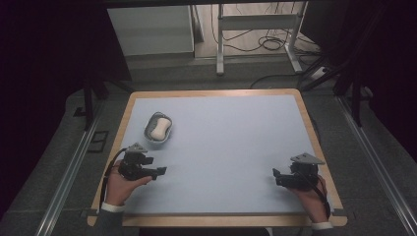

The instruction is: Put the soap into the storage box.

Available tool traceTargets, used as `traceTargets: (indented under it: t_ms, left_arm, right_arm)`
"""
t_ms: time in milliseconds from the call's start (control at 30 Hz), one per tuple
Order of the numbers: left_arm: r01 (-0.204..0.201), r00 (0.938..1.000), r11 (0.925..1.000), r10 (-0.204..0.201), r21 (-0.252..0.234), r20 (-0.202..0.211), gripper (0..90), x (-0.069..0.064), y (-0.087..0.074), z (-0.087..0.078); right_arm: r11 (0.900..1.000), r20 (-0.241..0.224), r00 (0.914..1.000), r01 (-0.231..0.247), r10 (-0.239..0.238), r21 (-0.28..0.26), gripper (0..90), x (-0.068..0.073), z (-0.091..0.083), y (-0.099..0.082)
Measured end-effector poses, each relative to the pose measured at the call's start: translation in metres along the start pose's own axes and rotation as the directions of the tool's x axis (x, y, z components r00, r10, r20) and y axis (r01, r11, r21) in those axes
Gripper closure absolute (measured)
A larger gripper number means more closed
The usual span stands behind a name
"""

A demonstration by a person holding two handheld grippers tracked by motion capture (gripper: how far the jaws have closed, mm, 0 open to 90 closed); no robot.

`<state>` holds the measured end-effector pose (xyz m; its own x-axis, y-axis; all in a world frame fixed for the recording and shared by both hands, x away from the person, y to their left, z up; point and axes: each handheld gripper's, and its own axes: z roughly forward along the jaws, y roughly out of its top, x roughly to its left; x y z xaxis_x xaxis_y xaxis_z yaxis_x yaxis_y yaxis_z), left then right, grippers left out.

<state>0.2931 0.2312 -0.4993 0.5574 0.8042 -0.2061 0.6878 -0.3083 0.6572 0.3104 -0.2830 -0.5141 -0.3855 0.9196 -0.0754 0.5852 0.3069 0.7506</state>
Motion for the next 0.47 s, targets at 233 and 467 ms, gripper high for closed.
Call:
traceTargets:
  t_ms: [233, 467]
  left_arm:
    - [0.007, 1.0000, 0.9999, -0.007, 0.007, 0.004, 27.5, 0.001, -0.007, 0.006]
    - [0.008, 1.0000, 1.0000, -0.008, 0.006, 0.005, 26.1, 0.000, -0.010, 0.008]
  right_arm:
    - [0.9999, 0.002, 1.0000, 0.009, -0.009, -0.014, 6.1, 0.000, -0.001, 0.001]
    - [0.9991, -0.008, 0.9998, 0.015, -0.015, -0.039, 6.0, 0.000, -0.001, 0.002]
